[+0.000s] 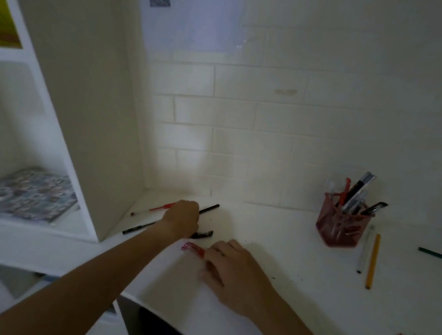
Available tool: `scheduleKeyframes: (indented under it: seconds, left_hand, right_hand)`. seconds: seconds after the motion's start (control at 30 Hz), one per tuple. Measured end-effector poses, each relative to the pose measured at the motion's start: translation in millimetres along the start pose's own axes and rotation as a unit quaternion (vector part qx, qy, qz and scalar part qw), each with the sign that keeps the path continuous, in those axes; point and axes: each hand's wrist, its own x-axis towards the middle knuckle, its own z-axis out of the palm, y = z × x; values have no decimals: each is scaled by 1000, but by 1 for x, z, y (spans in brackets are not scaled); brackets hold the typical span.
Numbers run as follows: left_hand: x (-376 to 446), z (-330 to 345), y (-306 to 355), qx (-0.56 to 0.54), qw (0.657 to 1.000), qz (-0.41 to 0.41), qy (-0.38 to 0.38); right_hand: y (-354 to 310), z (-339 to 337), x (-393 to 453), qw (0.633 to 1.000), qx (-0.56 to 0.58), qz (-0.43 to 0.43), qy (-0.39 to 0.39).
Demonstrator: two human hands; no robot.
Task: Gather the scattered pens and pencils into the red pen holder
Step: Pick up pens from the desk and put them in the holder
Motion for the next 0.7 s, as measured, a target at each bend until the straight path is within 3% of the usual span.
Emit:
scheduleKeyframes:
  seconds: [0.2, 0.37, 0.47, 0.63, 0.7]
  left_hand:
    - [4, -2, 6, 40, 997, 48, -37]
    - [2, -5, 5, 101, 989, 75, -79]
    - [5, -11, 7, 105, 991, 59, -64]
    - [17, -20, 15, 20, 998, 11, 66]
    - [23, -13, 17, 29, 997, 12, 66]
  right_hand:
    - [4, -11, 1, 991, -21, 125, 31]
    - [18, -8, -1, 975, -111, 191, -1]
    - [27, -4, -3, 961, -152, 232, -3]
    - [34, 0, -8, 951, -174, 256, 16]
    - [34, -2, -9, 955, -154, 251, 31]
